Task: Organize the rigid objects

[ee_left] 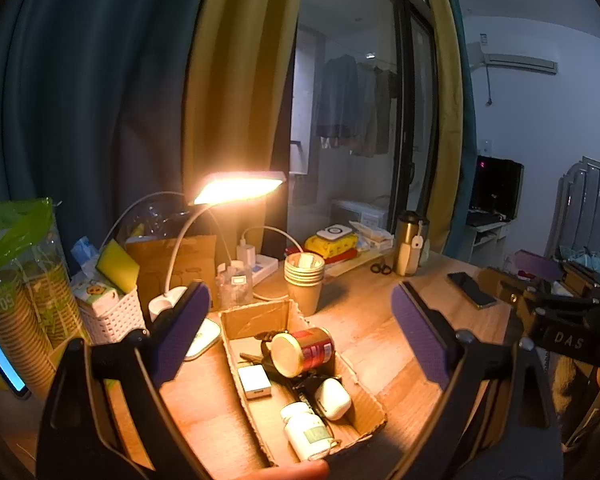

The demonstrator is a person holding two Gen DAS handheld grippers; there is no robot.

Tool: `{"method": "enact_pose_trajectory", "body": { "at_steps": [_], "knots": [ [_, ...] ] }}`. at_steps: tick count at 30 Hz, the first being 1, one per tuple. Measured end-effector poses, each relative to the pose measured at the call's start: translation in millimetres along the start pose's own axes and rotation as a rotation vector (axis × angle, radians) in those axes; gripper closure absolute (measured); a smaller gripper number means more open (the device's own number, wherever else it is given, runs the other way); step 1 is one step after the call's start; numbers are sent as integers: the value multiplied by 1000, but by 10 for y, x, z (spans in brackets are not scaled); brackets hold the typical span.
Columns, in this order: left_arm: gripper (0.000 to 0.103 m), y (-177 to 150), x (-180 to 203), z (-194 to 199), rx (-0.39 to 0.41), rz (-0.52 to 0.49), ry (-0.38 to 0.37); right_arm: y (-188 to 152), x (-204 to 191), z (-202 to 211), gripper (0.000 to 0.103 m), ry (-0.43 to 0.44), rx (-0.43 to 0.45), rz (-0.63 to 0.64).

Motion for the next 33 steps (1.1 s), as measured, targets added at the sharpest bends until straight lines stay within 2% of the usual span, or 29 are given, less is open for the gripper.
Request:
{"method": "enact_pose_trajectory", "body": {
  "at_steps": [33],
  "knots": [
    [10,40,70,42,5,-11,-19,-2,-1,10,24,0,-2,-6]
  ]
}}
Point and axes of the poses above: each gripper's, at about its wrist camera, not at the fingertips, and z roughly against the way its jaws point, x to its right, y to its top, the point moved 7 cm from there along -z, roughly the way its jaws point, and after that the axes turned 14 degrees about x, right-handed, at the moved point
